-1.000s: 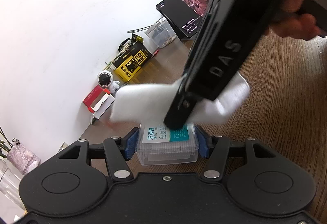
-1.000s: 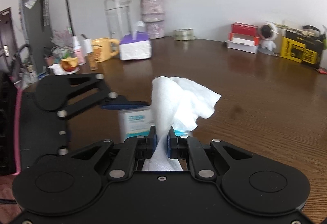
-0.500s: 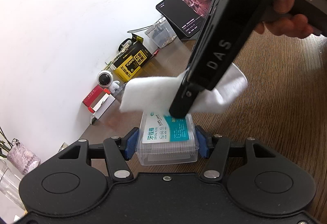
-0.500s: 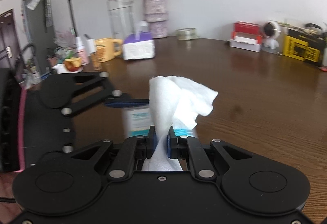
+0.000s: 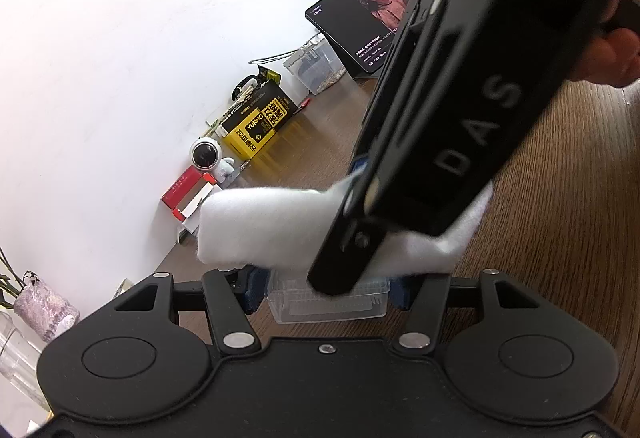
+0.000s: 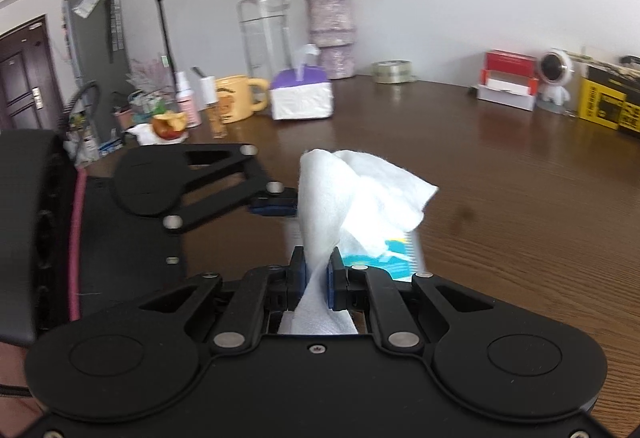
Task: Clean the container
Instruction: 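Sweep the wipe back and forth over the lid with the right gripper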
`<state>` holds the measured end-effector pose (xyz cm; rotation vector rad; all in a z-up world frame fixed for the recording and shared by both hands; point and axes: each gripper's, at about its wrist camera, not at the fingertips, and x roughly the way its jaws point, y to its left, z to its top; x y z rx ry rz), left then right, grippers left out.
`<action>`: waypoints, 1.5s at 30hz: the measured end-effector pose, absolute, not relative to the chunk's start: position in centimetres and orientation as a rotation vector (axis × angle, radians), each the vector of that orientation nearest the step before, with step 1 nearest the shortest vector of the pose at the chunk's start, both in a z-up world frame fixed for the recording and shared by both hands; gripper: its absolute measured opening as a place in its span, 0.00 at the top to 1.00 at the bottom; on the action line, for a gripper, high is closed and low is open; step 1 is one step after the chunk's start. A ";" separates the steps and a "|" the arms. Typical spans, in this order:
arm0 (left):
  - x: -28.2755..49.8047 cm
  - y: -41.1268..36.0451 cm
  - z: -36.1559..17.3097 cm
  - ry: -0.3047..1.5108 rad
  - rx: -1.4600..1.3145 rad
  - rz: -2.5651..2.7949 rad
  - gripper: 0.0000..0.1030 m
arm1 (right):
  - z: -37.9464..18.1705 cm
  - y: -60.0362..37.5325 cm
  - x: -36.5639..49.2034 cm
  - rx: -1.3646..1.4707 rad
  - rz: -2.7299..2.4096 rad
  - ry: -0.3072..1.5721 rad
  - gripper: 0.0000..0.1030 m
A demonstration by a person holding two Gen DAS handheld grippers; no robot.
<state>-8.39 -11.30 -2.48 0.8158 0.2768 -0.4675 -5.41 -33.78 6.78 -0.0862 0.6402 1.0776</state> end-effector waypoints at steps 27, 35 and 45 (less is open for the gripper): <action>-8.3 -11.2 -2.5 0.277 0.816 -0.467 0.44 | 6.6 -34.1 -5.4 -0.085 1.068 0.642 0.90; -8.3 -11.2 -2.4 0.277 0.816 -0.467 0.44 | 6.1 -35.4 -2.9 -0.081 0.916 0.664 0.90; -8.3 -11.3 -2.4 0.277 0.817 -0.467 0.44 | 6.4 -34.3 -5.3 -0.063 1.045 0.651 0.90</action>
